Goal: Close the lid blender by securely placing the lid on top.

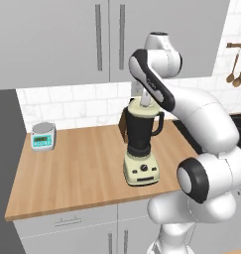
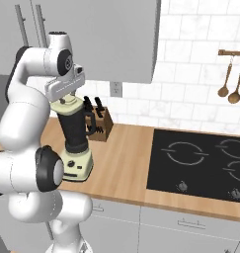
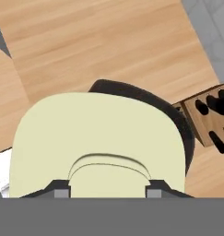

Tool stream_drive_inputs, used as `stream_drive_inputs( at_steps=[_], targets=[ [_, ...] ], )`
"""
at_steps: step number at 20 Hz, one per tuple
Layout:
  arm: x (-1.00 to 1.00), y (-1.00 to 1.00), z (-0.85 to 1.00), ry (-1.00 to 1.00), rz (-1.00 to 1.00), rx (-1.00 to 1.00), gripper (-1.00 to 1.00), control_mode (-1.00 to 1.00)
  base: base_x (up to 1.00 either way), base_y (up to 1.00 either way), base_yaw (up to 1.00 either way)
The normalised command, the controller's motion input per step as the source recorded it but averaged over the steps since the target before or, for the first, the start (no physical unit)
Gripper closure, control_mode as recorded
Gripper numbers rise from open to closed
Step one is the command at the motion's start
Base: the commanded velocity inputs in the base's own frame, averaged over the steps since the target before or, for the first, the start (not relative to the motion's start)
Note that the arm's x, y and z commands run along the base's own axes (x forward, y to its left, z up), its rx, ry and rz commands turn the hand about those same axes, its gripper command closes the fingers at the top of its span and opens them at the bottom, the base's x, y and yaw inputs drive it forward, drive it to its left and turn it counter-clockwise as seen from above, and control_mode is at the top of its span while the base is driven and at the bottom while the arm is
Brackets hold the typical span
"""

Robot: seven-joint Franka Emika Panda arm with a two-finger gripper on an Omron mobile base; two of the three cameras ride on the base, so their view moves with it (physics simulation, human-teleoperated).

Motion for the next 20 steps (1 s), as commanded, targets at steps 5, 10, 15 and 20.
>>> stream_drive_inputs(
  at_steps=[5,10,15,20],
  targets=[
    [-0.05,-0.03,-0.34,0.04,0.00,0.06,1.00,-1.00,0.00,0.00,0.00],
    [-0.01,-0.01,-0.37,0.00,0.00,0.07,1.00,-1.00,0.00,0.00,0.00],
    [0.03,0.00,-0.06,-0.23,0.00,0.01,1.00,-1.00,0.00,0.00,0.00],
    [0.22,0.06,-0.03,-0.27,0.00,0.00,1.00,-1.00,0.00,0.00,0.00]
  ],
)
